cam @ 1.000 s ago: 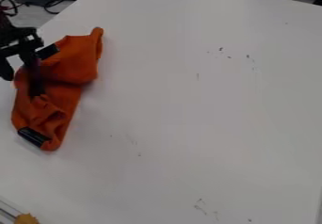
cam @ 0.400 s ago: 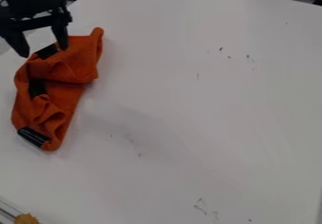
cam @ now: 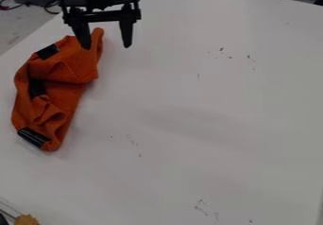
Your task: Fold cloth from right to left.
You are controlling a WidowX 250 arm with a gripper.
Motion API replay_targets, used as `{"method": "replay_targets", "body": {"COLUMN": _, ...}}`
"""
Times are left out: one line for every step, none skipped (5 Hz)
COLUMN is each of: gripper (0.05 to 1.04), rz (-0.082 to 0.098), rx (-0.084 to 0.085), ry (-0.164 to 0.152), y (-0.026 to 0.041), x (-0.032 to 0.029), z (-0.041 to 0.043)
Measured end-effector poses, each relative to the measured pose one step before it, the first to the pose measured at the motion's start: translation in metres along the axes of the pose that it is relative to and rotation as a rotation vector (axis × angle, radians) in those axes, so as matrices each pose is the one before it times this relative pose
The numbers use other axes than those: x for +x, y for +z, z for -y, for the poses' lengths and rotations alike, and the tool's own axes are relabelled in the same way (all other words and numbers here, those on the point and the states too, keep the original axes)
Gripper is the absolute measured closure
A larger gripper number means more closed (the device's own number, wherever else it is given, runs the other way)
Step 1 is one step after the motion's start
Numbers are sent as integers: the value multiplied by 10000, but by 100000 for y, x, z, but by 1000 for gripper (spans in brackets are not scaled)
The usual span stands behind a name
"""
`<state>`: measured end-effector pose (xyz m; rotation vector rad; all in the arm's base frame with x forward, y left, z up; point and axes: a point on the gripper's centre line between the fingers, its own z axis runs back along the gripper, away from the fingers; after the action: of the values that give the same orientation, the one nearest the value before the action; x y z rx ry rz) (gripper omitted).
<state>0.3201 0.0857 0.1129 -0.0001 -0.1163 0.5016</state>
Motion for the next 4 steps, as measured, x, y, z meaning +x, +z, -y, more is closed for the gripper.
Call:
{"method": "replay_targets", "body": {"gripper": 83, "rz": -394, "rx": 64, "ry": -588, "y": -344, "x": -225, "z": 3383}}
{"method": "replay_targets", "body": {"gripper": 83, "rz": -446, "rx": 5, "ry": -768, "y": -765, "x": -144, "z": 3654}}
{"method": "replay_targets", "body": {"gripper": 83, "rz": -265, "rx": 39, "ry": -573, "y": -447, "x": -411, "z": 3071}}
{"method": "replay_targets", "body": {"gripper": 83, "rz": -28, "rx": 22, "ry": -526, "y": -305, "x": -702, "z": 2111}}
